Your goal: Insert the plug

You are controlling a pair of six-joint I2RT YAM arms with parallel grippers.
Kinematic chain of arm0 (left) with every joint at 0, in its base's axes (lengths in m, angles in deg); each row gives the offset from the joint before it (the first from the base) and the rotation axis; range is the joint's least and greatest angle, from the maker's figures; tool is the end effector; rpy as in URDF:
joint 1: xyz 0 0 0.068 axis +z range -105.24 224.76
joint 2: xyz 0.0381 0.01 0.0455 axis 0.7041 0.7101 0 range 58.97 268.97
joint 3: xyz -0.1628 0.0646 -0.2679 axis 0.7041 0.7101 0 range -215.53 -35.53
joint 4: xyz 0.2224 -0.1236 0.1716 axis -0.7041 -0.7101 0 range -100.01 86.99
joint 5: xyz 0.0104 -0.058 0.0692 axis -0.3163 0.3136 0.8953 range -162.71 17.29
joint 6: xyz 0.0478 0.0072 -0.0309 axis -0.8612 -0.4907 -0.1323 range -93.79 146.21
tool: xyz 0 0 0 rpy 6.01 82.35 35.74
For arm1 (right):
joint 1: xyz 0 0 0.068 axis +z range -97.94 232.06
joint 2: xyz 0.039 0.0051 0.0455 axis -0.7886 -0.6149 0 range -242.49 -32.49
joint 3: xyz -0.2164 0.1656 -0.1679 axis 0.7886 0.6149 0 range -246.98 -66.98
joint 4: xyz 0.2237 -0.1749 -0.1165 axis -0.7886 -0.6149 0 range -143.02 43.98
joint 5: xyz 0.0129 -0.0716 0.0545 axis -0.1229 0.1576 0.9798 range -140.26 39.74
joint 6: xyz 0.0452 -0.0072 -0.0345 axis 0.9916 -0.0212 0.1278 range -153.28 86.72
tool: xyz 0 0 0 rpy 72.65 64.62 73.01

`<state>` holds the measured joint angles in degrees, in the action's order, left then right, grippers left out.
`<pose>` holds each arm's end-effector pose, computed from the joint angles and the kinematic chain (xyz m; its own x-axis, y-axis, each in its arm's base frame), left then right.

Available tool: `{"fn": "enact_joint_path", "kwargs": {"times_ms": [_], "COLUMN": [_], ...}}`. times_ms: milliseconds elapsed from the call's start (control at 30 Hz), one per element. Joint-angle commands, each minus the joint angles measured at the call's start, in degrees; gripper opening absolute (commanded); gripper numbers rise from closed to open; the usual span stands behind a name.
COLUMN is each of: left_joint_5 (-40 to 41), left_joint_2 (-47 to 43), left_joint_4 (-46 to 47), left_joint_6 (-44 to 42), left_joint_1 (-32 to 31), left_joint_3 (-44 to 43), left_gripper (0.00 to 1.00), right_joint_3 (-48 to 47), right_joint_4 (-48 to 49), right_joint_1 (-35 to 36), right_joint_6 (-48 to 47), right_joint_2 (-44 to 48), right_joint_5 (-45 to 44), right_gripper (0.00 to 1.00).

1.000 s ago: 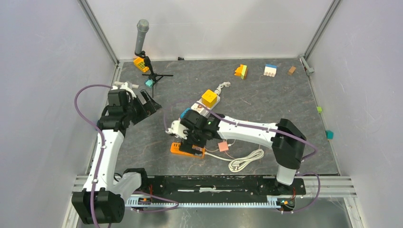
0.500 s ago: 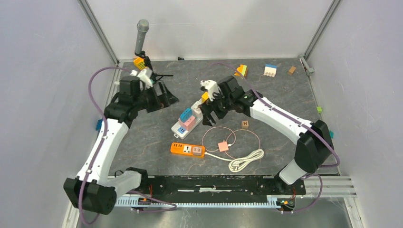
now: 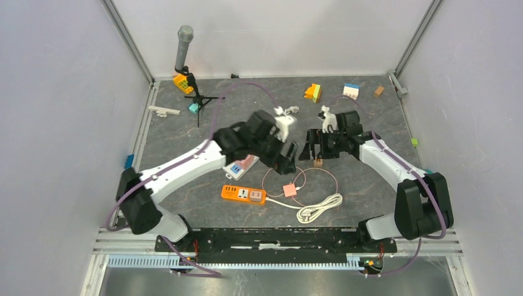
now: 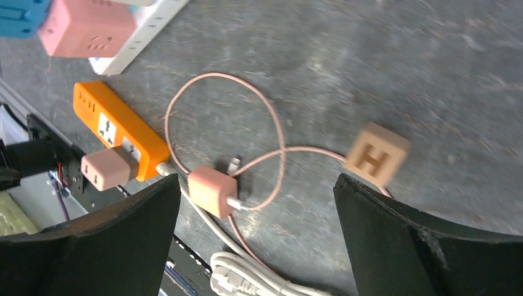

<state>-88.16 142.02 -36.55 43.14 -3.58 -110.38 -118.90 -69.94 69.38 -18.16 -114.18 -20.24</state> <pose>0.2347 -0.2798 0.3660 -0.6715 0.3325 -0.6623 0.6864 0.6158 -0.3868 0.3028 0.1158 0.2415 -0.8836 -0.0391 -0.4666 -0.3213 0.7754 0.5436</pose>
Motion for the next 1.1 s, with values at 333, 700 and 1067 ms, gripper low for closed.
{"fn": "enact_joint_path", "kwargs": {"times_ms": [333,700,1067], "left_joint_5": [15.25,19.91,18.9], "left_joint_2": [19.74,25.71,26.04], "left_joint_4": [-0.48,3.88,5.95], "left_joint_6": [-21.83,-24.35,-22.51], "left_joint_1": [-16.22,-16.22,-16.19], "left_joint_3": [-4.71,-1.42,2.63], "left_gripper": [0.92,0.84,0.74], "right_joint_3": [6.8,8.17,6.14], "right_joint_4": [-4.3,-4.58,-4.56], "right_joint_1": [-8.14,-9.39,-9.7], "right_joint_6": [-1.56,-2.66,-2.7], "right_joint_2": [5.06,5.23,4.41], "right_joint_5": [-2.88,-2.78,-1.12], "right_gripper": [0.98,0.98,0.98]}}
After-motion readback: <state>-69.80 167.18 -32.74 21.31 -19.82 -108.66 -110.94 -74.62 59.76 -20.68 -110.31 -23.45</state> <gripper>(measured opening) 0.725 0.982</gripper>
